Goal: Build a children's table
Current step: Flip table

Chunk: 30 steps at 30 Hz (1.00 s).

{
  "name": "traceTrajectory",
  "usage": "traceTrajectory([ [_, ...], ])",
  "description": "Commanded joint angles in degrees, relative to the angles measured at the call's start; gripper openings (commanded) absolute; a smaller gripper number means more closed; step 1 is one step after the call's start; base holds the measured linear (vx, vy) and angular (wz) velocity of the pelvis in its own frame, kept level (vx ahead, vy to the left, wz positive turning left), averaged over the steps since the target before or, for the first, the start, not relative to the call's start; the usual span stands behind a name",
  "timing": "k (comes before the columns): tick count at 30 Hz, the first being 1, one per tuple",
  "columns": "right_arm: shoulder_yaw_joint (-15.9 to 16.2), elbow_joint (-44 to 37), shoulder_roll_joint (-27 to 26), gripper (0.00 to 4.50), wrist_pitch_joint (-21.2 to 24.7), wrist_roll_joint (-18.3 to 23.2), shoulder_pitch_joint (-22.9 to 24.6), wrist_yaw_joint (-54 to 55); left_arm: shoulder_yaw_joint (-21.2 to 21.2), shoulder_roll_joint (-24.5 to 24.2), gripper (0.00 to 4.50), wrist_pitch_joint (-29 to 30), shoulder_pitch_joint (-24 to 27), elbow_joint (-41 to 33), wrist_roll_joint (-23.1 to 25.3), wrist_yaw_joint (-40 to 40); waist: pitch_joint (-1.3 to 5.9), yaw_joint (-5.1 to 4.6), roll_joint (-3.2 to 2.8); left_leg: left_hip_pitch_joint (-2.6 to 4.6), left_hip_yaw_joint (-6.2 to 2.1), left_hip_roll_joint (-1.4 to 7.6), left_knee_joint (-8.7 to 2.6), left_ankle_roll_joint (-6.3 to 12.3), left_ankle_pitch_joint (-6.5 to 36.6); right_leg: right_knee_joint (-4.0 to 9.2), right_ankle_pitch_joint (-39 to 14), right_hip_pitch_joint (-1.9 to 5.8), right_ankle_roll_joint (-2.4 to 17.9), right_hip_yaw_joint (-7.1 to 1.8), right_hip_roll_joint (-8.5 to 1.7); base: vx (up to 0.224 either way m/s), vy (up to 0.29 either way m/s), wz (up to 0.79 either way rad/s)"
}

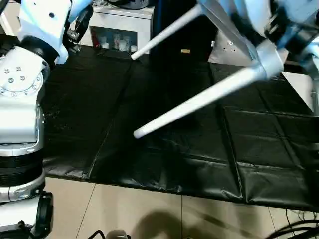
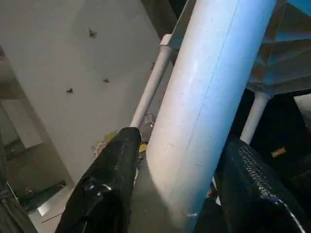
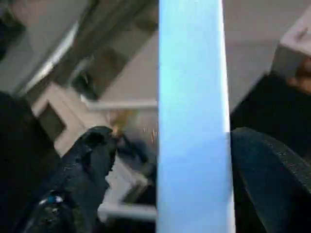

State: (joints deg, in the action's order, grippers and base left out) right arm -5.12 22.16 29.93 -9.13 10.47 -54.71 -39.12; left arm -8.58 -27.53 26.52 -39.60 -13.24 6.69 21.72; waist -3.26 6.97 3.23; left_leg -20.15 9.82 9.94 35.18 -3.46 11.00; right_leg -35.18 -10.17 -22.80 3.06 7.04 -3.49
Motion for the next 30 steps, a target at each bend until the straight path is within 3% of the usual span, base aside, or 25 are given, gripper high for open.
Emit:
traceTrajectory([
  [1,-0.84,-5.42,-2.31,4.39,-1.41,3.89,-0.08,-1.15,2.25,1.83,2.09,1.59,0.54,3.14,-0.69,-0.27,3.28,-0.51,0.01,0.59,-1.36,2.82,-3.73,2.24,15.52,6.27,-28.73,1.95,-0.11,-3.10,-5.27,0.000,0.000,0.00],
  [2,-1.16,-7.22,-3.25,4.46,-1.56,5.30,0.60,-1.18,2.52,1.66,2.09,1.20,0.58,3.44,-0.41,-0.34,3.26,-0.60,-0.01,0.37,-1.49,2.85,-3.92,2.34,15.49,6.19,-28.45,2.10,-0.53,-3.20,-5.25,0.000,0.000,0.00],
  [4,-1.06,-11.54,-5.96,4.50,-0.55,7.42,4.08,0.70,3.33,0.51,2.09,-0.17,0.89,4.22,0.65,-0.20,3.35,-0.41,-0.62,0.67,-1.75,3.15,-4.24,1.96,15.55,6.06,-26.93,1.90,-0.31,-3.45,-5.34,0.000,0.000,0.00],
  [6,-0.79,-13.08,-7.44,4.50,0.84,7.88,6.30,2.03,3.76,-0.21,2.06,-0.93,1.07,4.56,1.26,0.04,3.38,-0.47,-0.60,0.77,-1.84,3.30,-4.43,1.52,15.67,5.88,-25.78,2.09,0.58,-3.53,-5.41,0.000,0.000,0.00],
  [7,-0.05,-14.74,-9.40,4.50,1.13,8.05,9.30,3.33,3.49,-0.27,2.04,-0.82,1.05,4.81,1.35,-0.32,3.41,-0.50,-0.85,0.61,-1.86,3.23,-4.44,1.26,15.61,5.75,-25.47,2.24,0.92,-3.57,-5.48,0.000,0.000,0.00],
  [9,1.22,-16.84,-11.37,4.50,1.77,8.71,12.81,4.23,3.11,-0.30,2.01,-0.49,1.01,5.20,1.48,-0.89,3.51,-0.66,-0.71,0.35,-1.83,3.15,-4.55,0.93,15.05,5.73,-24.66,2.54,0.87,-3.67,-5.56,0.000,0.000,0.00],
  [10,2.02,-18.25,-12.86,4.50,1.99,9.09,15.32,4.72,2.77,-0.41,2.01,-0.40,1.04,5.54,1.69,-1.36,3.55,-0.69,-1.28,0.41,-1.84,3.02,-4.51,0.93,14.97,5.91,-24.88,2.57,0.94,-3.66,-5.59,0.000,0.000,0.00],
  [11,2.02,-18.25,-12.86,4.50,1.99,9.09,15.32,4.72,2.77,-0.41,2.01,-0.40,1.04,5.54,1.69,-1.36,3.53,-0.77,-1.04,0.31,-1.72,2.93,-4.48,1.10,14.90,5.99,-25.04,2.53,0.70,-3.67,-5.48,0.000,0.000,0.00],
  [12,3.04,-20.02,-15.73,4.50,2.40,9.01,20.65,6.31,1.26,0.06,2.01,0.41,0.86,6.46,1.47,-2.92,3.56,-0.75,-1.20,0.28,-1.76,2.79,-4.41,1.19,14.83,5.98,-25.82,2.62,0.63,-3.60,-5.55,0.000,0.000,0.00],
  [14,3.24,-20.61,-16.56,4.50,2.65,8.81,22.25,6.92,0.83,0.16,2.01,0.69,0.79,6.76,1.24,-3.27,3.51,-0.68,-1.09,0.20,-1.69,2.58,-4.40,1.44,14.26,6.31,-27.79,2.61,-0.42,-3.51,-5.55,0.000,0.000,0.00],
  [15,3.69,-20.93,-18.00,4.50,3.42,9.16,26.76,7.83,0.46,-0.36,2.01,0.73,1.11,7.07,0.99,-3.02,3.65,-0.54,-1.30,0.22,-1.60,2.52,-4.28,1.50,13.31,6.31,-27.72,2.62,-0.73,-3.63,-5.55,0.000,0.000,0.00],
  [17,4.21,-21.14,-18.69,4.50,4.18,9.71,31.45,7.95,0.06,-0.96,2.01,0.35,1.67,7.20,0.90,-2.77,3.38,-0.56,-1.52,0.28,-1.60,2.53,-4.47,1.71,14.06,6.76,-29.24,2.40,-1.57,-3.44,-5.41,0.000,0.000,0.00],
  [18,4.33,-21.30,-18.68,4.50,4.23,9.82,32.50,7.69,-0.13,-1.08,2.01,0.31,1.82,7.25,0.91,-2.84,3.37,-0.65,-1.50,0.46,-1.65,2.49,-4.44,1.68,15.20,7.04,-30.97,2.36,-1.99,-3.23,-5.42,0.000,0.000,0.00],
  [20,4.48,-22.11,-18.54,4.50,5.54,10.60,35.39,7.14,-0.79,-1.23,2.01,0.63,2.27,7.20,0.72,-2.93,3.60,-0.65,-1.36,0.06,-1.63,2.31,-4.40,1.90,13.98,6.92,-30.33,2.69,-2.37,-3.28,-5.39,0.000,0.000,0.00],
  [22,4.11,-22.33,-18.31,4.50,7.20,11.91,38.17,6.13,-1.38,-1.34,2.00,0.76,2.83,7.10,0.61,-3.08,3.38,-1.06,-1.52,0.23,-1.66,2.30,-4.34,2.10,15.23,7.38,-32.27,2.38,-2.91,-3.00,-5.36,0.000,0.000,0.00],
  [23,3.97,-22.68,-18.36,4.50,7.81,12.20,38.94,6.12,-1.48,-1.40,2.00,0.71,3.02,7.02,0.58,-3.11,3.32,-1.17,-1.25,0.35,-1.63,2.25,-4.26,2.14,15.56,7.58,-33.20,2.30,-3.19,-2.92,-5.39,0.000,0.000,0.00],
  [25,3.23,-21.86,-18.49,4.50,8.87,12.61,40.33,6.39,-1.84,-1.61,2.00,0.58,3.65,6.68,0.44,-3.02,3.27,-1.42,-1.40,0.33,-1.73,2.09,-4.19,2.07,16.04,7.78,-34.94,2.28,-3.70,-2.68,-5.42,0.000,0.000,0.00],
  [26,2.73,-20.80,-18.46,4.50,9.35,12.63,41.10,6.84,-2.08,-1.79,2.00,0.45,4.11,6.43,0.26,-2.93,3.20,-1.56,-0.98,0.36,-1.72,2.07,-4.10,2.11,16.13,8.00,-35.90,2.17,-4.24,-2.54,-5.49,0.000,0.000,0.00],
  [27,2.41,-20.05,-18.42,4.50,9.65,12.64,41.60,7.17,-2.23,-1.91,1.99,0.35,4.42,6.28,0.13,-2.85,3.13,-1.65,-1.26,0.64,-1.70,2.00,-3.99,2.05,16.81,8.29,-37.07,1.92,-4.45,-2.44,-5.51,0.000,0.000,0.00],
  [28,2.30,-18.85,-18.25,4.50,10.25,12.60,41.83,7.22,-2.41,-2.01,1.99,0.13,4.78,6.10,-0.10,-2.64,3.10,-1.83,-1.16,0.72,-1.82,2.12,-4.04,1.97,17.68,8.46,-37.58,1.89,-4.44,-2.26,-5.54,0.000,0.000,0.00],
  [30,2.00,-15.76,-18.02,4.50,11.91,12.35,41.68,7.95,-2.69,-2.26,1.98,-0.92,5.51,5.83,-0.76,-1.79,3.06,-2.20,-1.20,0.49,-2.07,2.18,-4.18,1.99,18.47,8.45,-37.41,2.17,-4.09,-1.92,-5.53,0.000,0.000,0.00],
])
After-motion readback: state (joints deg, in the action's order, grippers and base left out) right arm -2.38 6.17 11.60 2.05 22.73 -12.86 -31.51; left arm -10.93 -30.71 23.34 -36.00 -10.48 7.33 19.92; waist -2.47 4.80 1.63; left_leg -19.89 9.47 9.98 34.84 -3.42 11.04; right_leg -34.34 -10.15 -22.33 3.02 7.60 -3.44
